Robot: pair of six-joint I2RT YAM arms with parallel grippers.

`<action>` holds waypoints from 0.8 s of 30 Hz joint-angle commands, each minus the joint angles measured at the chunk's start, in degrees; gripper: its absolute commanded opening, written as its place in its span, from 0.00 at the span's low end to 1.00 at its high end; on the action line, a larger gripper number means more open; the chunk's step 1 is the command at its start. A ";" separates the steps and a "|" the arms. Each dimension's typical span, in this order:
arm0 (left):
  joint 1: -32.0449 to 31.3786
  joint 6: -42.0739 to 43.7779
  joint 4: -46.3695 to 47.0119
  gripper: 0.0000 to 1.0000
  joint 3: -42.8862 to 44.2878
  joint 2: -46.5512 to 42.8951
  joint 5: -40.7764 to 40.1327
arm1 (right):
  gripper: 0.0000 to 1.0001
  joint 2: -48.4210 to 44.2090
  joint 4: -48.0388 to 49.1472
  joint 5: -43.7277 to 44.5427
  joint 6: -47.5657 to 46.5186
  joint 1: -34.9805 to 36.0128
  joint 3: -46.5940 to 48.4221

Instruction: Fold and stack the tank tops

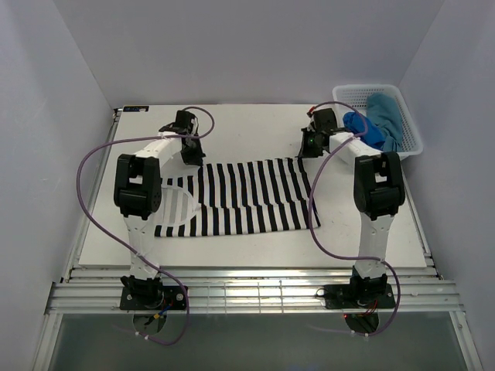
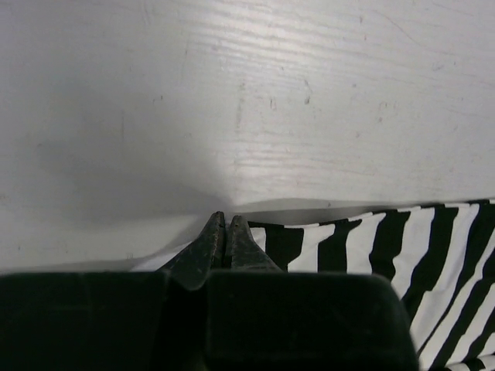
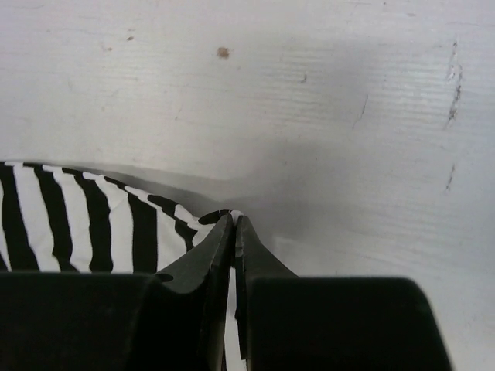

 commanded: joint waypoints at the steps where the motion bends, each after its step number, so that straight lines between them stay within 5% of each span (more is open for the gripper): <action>1: -0.33 0.00 0.88 0.00 -2.36 -7.92 1.12 | 0.08 -7.27 7.09 -2.15 -2.38 0.43 -4.64; 24: -1.74 -5.10 10.02 0.00 -27.05 -27.78 0.77 | 0.08 -28.63 14.13 -4.08 -0.62 0.34 -29.34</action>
